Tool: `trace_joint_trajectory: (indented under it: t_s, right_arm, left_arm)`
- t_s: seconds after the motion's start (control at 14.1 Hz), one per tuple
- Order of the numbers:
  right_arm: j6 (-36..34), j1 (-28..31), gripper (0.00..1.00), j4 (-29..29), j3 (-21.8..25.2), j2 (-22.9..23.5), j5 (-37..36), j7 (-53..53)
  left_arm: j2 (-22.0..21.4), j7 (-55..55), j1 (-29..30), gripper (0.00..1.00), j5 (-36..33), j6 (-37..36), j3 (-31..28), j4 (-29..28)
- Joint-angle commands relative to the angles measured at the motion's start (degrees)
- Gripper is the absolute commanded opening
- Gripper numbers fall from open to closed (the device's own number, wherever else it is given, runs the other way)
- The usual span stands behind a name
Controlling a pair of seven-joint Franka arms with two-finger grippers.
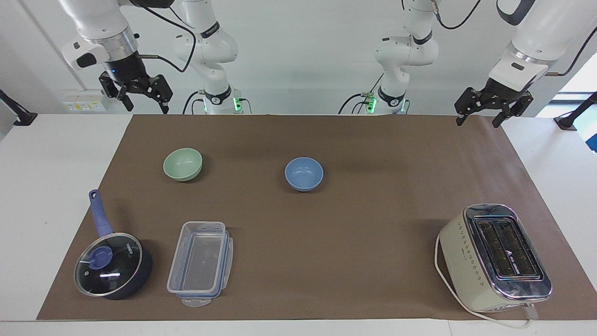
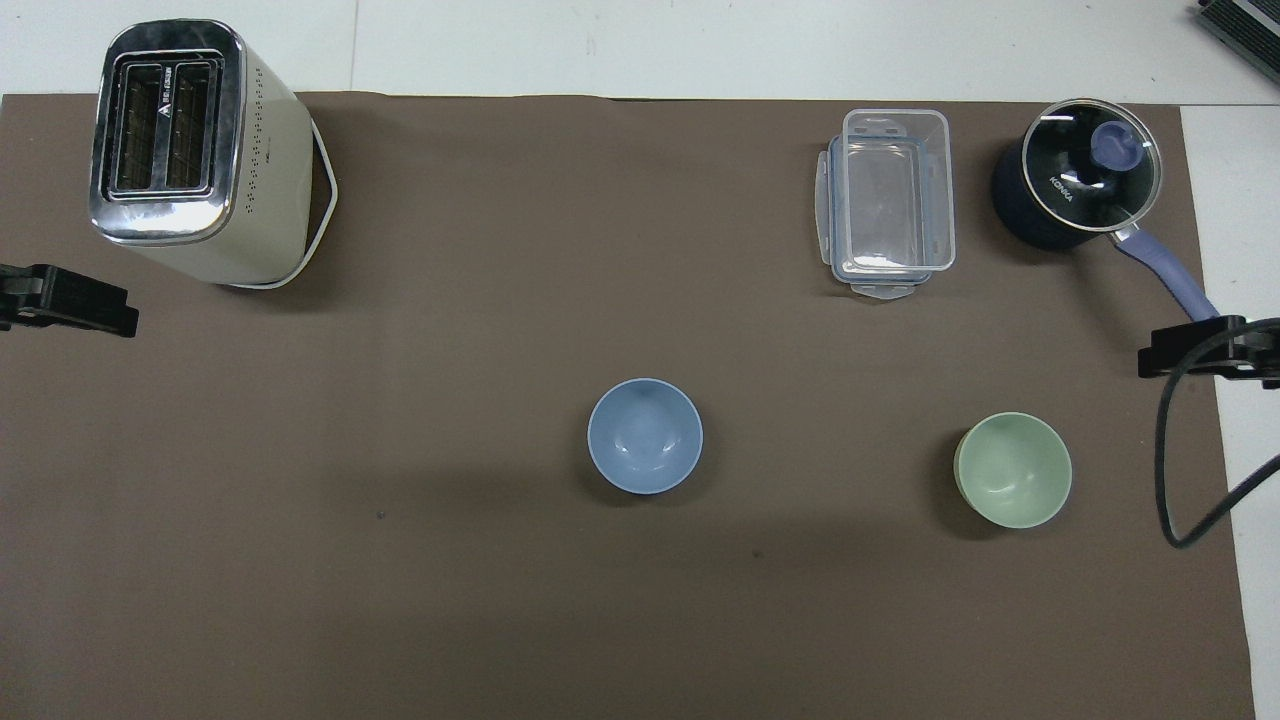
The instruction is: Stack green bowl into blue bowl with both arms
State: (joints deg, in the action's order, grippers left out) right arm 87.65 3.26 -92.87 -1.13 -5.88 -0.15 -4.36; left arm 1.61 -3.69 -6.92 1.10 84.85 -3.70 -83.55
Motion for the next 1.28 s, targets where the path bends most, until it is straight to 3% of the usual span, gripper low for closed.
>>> trace_joint_trajectory:
  t_s: [0.0, 1.21]
  right_arm:
    - [-0.29, 0.52, 1.0, -0.38, -0.19, -0.63, 1.2, 0.67]
    - [-0.82, -0.09, 1.0, -0.56, -0.55, -0.71, 1.38, 0.32]
  left_arm:
    - [-1.26, 0.0, 0.85, 1.0, 0.65, -0.38, 0.54, -1.18]
    - [-1.26, -0.09, 0.85, 1.0, 0.65, -0.38, 0.54, -1.18]
